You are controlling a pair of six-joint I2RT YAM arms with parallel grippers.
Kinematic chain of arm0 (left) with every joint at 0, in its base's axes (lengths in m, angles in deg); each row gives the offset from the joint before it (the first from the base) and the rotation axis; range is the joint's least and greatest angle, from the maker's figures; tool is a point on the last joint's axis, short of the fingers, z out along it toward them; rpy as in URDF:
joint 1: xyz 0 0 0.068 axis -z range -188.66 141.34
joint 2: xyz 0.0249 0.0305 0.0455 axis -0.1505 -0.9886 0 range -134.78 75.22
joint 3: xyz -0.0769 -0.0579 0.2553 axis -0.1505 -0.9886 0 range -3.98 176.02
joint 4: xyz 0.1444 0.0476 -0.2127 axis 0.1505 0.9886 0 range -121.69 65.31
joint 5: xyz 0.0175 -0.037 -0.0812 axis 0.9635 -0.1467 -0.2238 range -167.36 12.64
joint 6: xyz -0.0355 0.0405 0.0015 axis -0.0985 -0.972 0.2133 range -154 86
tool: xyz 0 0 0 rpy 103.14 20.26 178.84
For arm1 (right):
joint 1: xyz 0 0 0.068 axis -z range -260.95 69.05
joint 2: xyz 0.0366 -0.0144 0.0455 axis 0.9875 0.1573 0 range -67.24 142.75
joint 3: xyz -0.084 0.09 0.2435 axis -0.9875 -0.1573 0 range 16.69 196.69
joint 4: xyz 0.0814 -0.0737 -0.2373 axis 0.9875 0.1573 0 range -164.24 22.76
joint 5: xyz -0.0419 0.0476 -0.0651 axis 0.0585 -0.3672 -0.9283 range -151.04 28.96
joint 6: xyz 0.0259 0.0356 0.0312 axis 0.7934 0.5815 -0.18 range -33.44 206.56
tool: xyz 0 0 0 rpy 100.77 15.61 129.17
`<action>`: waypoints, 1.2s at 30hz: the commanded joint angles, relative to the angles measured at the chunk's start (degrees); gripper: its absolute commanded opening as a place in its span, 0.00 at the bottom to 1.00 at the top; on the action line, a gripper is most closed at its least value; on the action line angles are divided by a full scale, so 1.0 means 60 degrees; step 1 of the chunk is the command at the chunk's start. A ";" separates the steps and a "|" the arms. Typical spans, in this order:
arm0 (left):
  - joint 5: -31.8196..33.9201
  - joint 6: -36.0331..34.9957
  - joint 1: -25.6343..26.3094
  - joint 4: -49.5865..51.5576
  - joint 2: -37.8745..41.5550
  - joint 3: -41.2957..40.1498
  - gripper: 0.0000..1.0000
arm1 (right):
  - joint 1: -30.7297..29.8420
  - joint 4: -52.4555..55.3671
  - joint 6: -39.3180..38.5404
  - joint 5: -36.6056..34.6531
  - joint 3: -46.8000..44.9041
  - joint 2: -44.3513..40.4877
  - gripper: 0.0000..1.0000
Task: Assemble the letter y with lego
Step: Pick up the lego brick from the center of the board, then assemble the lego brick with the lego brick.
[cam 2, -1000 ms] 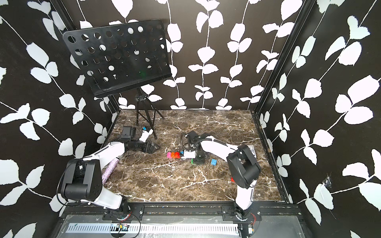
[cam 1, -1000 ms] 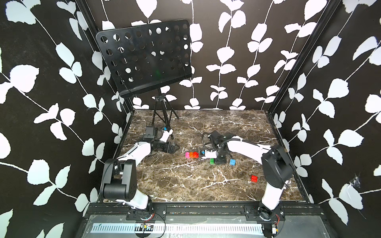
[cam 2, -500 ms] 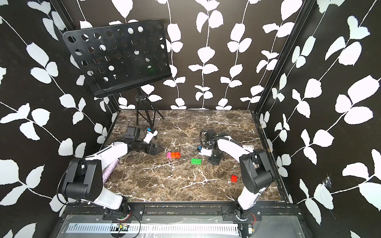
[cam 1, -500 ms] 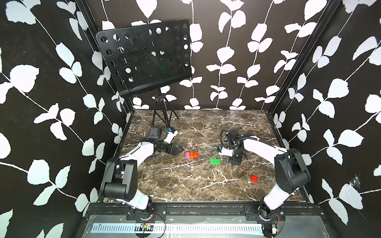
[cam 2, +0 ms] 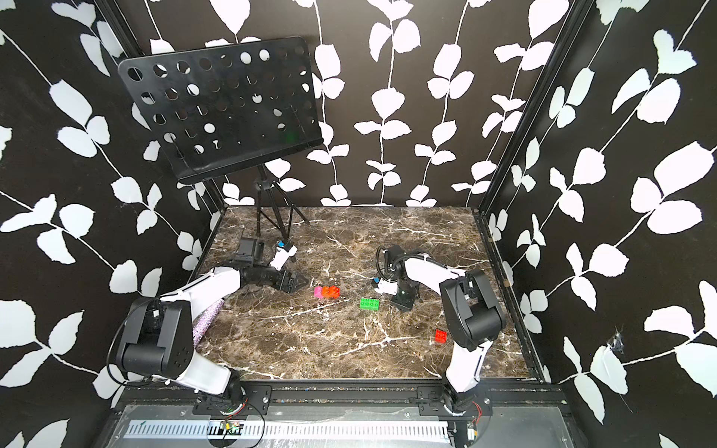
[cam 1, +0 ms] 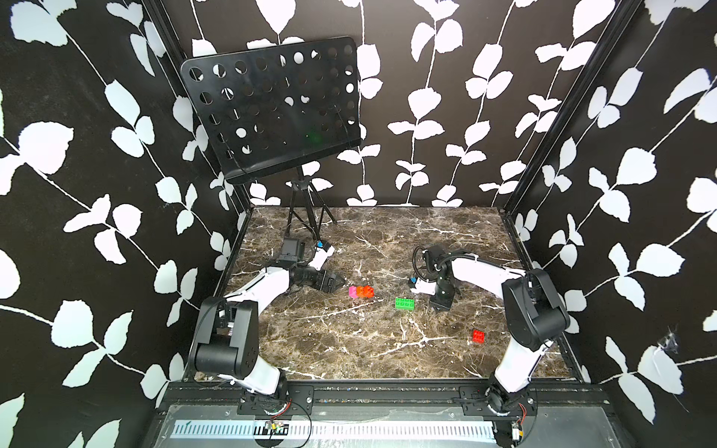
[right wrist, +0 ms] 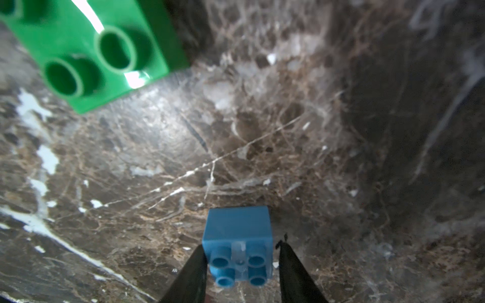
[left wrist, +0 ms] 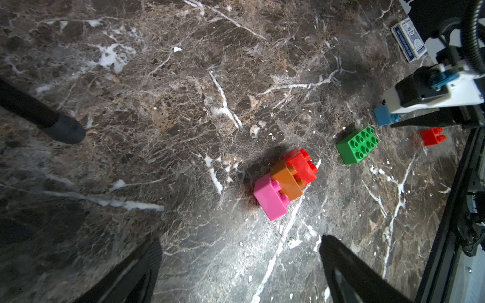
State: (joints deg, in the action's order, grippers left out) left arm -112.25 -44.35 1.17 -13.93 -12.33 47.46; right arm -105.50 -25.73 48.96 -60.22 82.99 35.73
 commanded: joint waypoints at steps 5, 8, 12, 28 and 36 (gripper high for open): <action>-0.0014 -0.0165 -0.0019 0.0210 0.0001 0.0026 0.96 | 0.0067 0.0080 -0.0002 0.0604 0.0166 0.0018 0.31; -0.0014 -0.0168 -0.0011 0.0212 -0.0028 0.0033 0.96 | 0.0079 0.0074 -0.0031 0.0722 0.0233 0.0010 0.27; 0.0148 -0.0043 -0.0026 0.0150 -0.0035 0.0040 0.96 | -0.0009 0.0225 0.0042 0.0886 0.0543 -0.0161 0.22; -0.2272 0.0662 -0.0630 -0.0475 0.0250 -0.0198 0.97 | -0.2287 0.0708 -0.0923 0.0659 0.2996 0.0662 0.21; -0.3182 0.0656 -0.0635 -0.0672 0.0287 -0.0394 0.97 | -0.2719 0.0865 -0.0911 0.1019 0.3625 0.1432 0.21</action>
State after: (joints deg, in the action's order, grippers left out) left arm -128.60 -39.80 -2.70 -16.90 -12.81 46.35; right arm -120.89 -23.50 44.50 -55.94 103.25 43.89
